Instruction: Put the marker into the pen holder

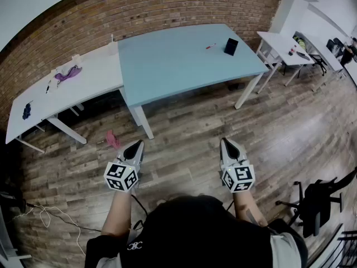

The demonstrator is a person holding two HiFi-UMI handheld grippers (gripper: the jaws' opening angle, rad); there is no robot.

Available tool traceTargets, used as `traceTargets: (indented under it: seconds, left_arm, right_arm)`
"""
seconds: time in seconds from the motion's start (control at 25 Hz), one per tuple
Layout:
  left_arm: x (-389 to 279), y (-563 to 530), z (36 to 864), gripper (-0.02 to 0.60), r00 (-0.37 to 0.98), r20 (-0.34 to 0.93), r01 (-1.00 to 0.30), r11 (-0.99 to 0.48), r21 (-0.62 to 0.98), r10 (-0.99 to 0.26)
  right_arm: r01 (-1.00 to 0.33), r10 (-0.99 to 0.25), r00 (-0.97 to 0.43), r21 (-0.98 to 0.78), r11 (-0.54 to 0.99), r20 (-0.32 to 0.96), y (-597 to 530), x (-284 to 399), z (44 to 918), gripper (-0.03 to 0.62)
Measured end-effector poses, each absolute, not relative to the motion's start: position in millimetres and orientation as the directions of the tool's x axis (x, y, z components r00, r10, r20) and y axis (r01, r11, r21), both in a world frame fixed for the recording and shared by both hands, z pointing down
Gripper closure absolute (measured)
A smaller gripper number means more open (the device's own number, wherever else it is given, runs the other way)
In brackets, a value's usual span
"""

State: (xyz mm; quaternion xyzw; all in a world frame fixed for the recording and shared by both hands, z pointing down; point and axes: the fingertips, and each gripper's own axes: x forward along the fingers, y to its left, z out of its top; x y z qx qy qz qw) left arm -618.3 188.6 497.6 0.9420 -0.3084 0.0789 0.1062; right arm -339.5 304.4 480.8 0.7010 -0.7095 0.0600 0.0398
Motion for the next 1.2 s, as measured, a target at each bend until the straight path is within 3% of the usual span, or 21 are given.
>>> traceTargets:
  seconds: [0.72,1.2]
  left_arm:
    - [-699,178,514,0.580,0.845,0.225,-0.523,-0.836,0.165,-0.485]
    - [-683,160,516,0.580,0.863,0.209,-0.495,-0.852,0.170,-0.460]
  right_arm:
    - [-0.991,-0.984,0.092,-0.079,-0.105,0.151,328,-433,494,0.588]
    - [-0.987,-0.976,0.139,-0.060,-0.151,0.170,325,-416,498,0.588]
